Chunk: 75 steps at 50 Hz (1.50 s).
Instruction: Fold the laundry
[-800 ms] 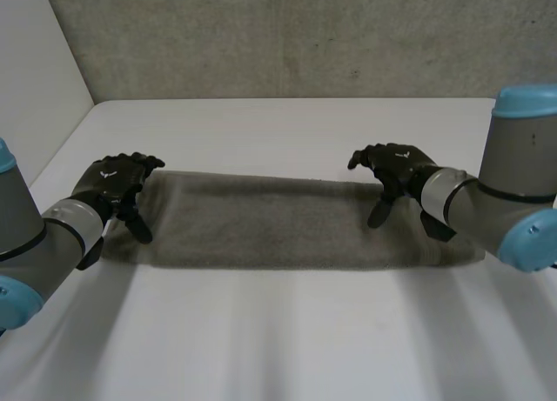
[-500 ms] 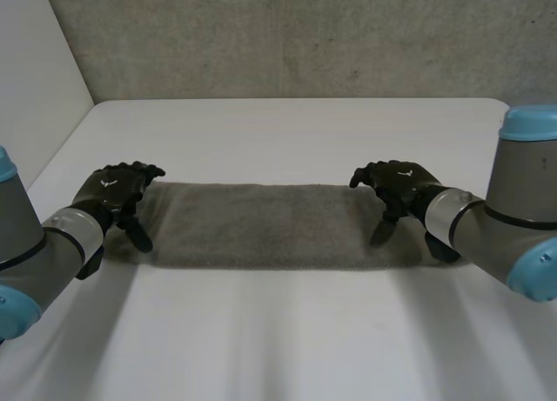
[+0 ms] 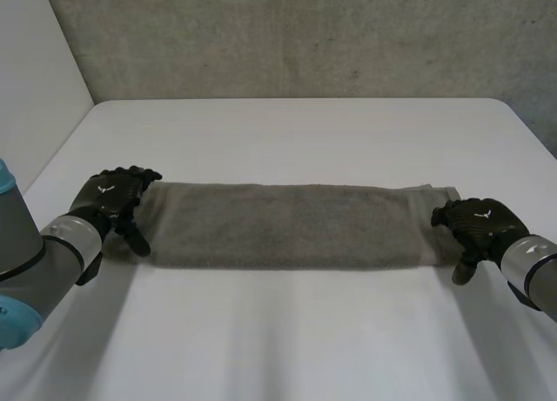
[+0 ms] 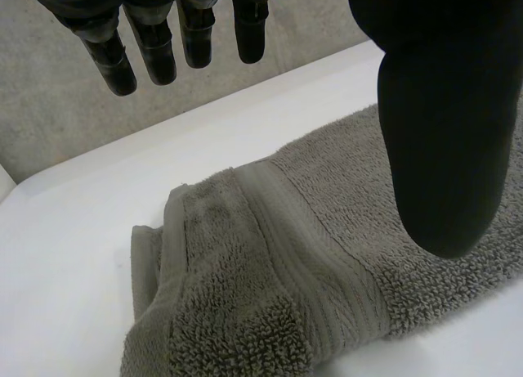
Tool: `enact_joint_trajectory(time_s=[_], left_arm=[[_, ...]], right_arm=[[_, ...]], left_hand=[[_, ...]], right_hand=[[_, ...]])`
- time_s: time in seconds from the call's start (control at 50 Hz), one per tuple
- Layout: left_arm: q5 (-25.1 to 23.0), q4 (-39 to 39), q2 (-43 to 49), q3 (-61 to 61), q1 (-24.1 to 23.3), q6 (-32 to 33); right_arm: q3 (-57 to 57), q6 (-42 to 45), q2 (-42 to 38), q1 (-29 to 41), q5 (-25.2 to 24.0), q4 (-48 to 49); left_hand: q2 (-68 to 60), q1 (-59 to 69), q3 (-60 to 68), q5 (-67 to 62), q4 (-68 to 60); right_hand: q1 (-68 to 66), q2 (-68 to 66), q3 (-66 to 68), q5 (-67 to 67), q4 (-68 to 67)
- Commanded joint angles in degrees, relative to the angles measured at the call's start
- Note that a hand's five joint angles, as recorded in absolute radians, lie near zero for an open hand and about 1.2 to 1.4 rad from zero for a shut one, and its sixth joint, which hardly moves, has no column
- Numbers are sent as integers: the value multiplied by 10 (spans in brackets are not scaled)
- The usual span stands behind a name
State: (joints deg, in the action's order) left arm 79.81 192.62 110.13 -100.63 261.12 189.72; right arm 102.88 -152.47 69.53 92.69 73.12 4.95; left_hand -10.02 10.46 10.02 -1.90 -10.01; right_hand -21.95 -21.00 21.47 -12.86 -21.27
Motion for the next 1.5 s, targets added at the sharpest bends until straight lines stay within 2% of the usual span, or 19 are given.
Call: enact_joint_trajectory(time_s=[0.02, 0.06, 0.16, 0.2, 0.22, 0.24, 0.38, 0.54, 0.76, 0.8, 0.86, 0.9, 0.92, 0.98, 1.02, 1.08, 1.12, 1.36, 1.5], left_arm=[[0, 12, -3, -6, 0, 0], [0, 13, -3, -6, 0, 0], [0, 13, -4, -7, 0, 0], [0, 13, -4, -7, 0, 0], [0, 13, -4, -7, 0, 0], [0, 13, -4, -7, -1, 0], [0, 13, -4, -7, -2, 0], [0, 14, -4, -12, 0, 0], [0, 14, -14, -14, 0, 0], [0, 14, -14, -14, 0, 0], [0, 14, -16, -14, 0, 0], [0, 14, -16, -14, -1, 0], [0, 14, -16, -14, -1, 0], [1, 14, -16, -14, -1, -1], [1, 14, -16, -16, -1, -1], [1, 15, -16, -17, -1, -1], [1, 18, -16, -18, -1, -1], [3, 45, -24, -26, -1, -1], [3, 45, -25, -30, -1, -1]], right_arm=[[-2, 18, -32, -8, 7, 32], [-1, 24, -36, -14, 11, 43], [-1, 50, -45, -34, 22, 64], [-6, 60, -55, -42, 23, 69], [-6, 60, -55, -42, 23, 69], [-8, 62, -56, -45, 24, 71], [-23, 66, -57, -61, 28, 83], [-52, 123, -67, -103, 46, 85], [-148, 167, -48, -86, 114, 71], [-182, 165, -32, 2, 120, 57], [-205, 164, -33, 51, 123, 49], [-239, 168, -39, 144, 129, 43], [-240, 168, -39, 144, 129, 43], [-273, 169, -57, 238, 142, 42], [-316, 168, -90, 330, 142, 42], [-335, 166, -113, 369, 143, 42], [-366, 165, -155, 429, 139, 42], [-473, 161, -330, 536, 142, 35], [-500, 129, -355, 549, 137, 31]], left_hand=[[-7, 3, 7, 12, -7], [-7, 3, 7, 12, -7], [-7, 3, 7, 12, -7], [-7, 3, 7, 12, -7], [-7, 3, 7, 12, -7], [-7, 3, 7, 12, -7], [-7, 3, 7, 12, -7], [-7, 3, 7, 12, -7], [-5, 1, 5, 13, -5], [-5, 1, 5, 13, -5], [-5, 1, 5, 13, -5], [-5, 1, 5, 13, -5], [-5, 1, 5, 13, -5], [-7, 3, 7, 12, -7], [-5, 1, 5, 13, -5], [-7, 3, 7, 12, -7], [-5, 1, 5, 13, -5], [-7, 3, 7, 12, -7], [-7, 3, 7, 12, -7]], right_hand=[[-73, -82, 78, -64, -80], [-92, -101, 96, -82, -98], [-265, -274, 270, -256, -272], [-499, -508, 504, -490, -506], [-500, -510, 505, -491, -507], [-580, -589, 585, -571, -586], [-580, -590, 585, -571, -587], [-580, -590, 585, -571, -587], [-580, -590, 585, -571, -587], [-580, -590, 585, -571, -587], [-580, -590, 585, -571, -587], [-580, -590, 585, -571, -587], [-580, -590, 585, -571, -587], [-580, -590, 585, -571, -587], [-580, -590, 585, -571, -587], [-580, -590, 585, -571, -587], [-580, -590, 585, -571, -587], [-580, -590, 585, -571, -587], [-580, -590, 585, -571, -587]])
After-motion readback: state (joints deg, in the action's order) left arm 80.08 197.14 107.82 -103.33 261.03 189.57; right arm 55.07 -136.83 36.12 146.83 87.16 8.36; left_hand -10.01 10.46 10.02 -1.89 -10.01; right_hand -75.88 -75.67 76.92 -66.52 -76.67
